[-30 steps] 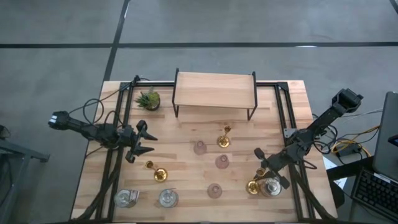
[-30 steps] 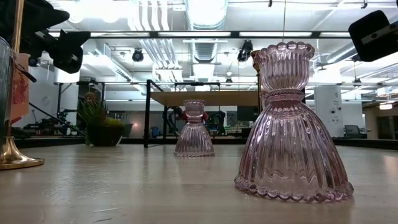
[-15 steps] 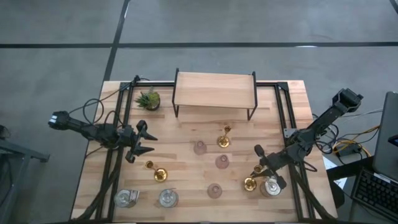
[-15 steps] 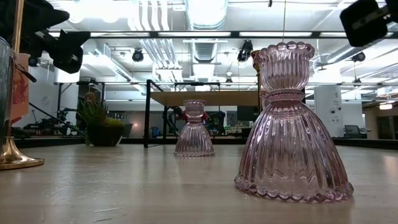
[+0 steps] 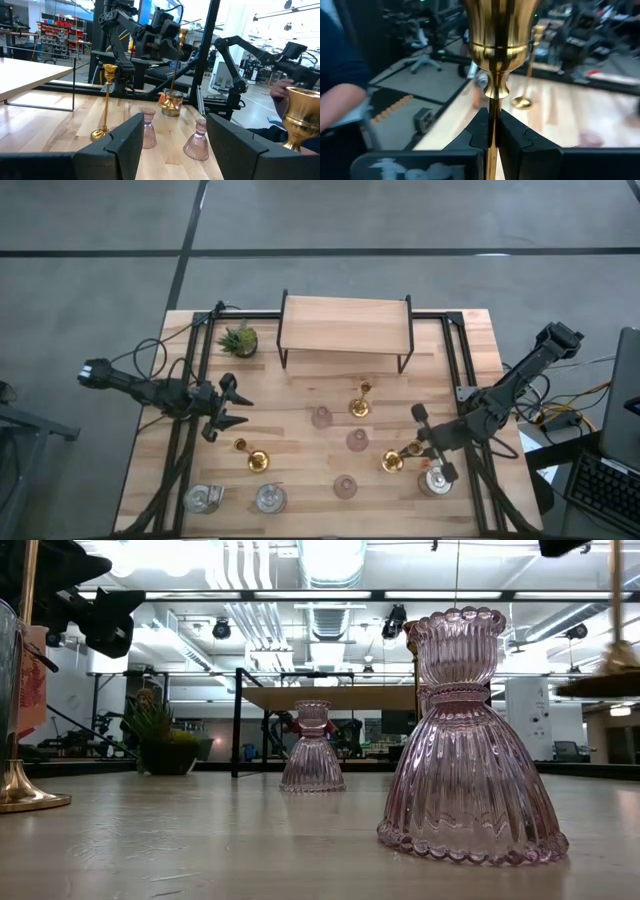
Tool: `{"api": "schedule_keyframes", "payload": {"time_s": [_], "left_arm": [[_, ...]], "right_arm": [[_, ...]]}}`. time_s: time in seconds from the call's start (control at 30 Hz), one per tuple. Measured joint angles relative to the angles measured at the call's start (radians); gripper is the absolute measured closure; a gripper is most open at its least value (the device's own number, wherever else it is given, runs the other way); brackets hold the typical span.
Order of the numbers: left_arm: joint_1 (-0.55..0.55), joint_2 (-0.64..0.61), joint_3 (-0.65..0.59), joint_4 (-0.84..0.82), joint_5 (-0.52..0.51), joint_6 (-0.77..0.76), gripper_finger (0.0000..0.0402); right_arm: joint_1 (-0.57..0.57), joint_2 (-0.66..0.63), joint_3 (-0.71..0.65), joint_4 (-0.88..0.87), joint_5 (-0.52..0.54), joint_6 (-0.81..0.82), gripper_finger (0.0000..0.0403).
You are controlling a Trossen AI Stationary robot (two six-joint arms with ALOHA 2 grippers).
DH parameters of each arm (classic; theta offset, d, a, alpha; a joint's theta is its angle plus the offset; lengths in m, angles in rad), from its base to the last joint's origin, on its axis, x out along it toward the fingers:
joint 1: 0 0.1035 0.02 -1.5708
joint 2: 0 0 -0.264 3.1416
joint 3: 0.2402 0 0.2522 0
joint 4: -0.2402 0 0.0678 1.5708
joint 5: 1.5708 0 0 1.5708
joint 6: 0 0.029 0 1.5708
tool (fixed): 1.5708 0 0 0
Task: Pick & Place candle stick holders
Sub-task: Put the bottom right gold candle holder on the shelf
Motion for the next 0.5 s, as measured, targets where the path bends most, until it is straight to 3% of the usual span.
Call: {"api": "schedule_keyframes", "payload": {"time_s": [0.4,0.5], "left_arm": [[0.0,0.0,0.0,0.0,0.0,0.0,0.0183],[0.0,0.0,0.0,0.0,0.0,0.0,0.0183]], "right_arm": [[0.0,-0.046,0.083,-0.018,0.242,-0.158,0.0385],[0.0,-0.062,0.111,-0.045,0.356,-0.171,0.0385]]}}
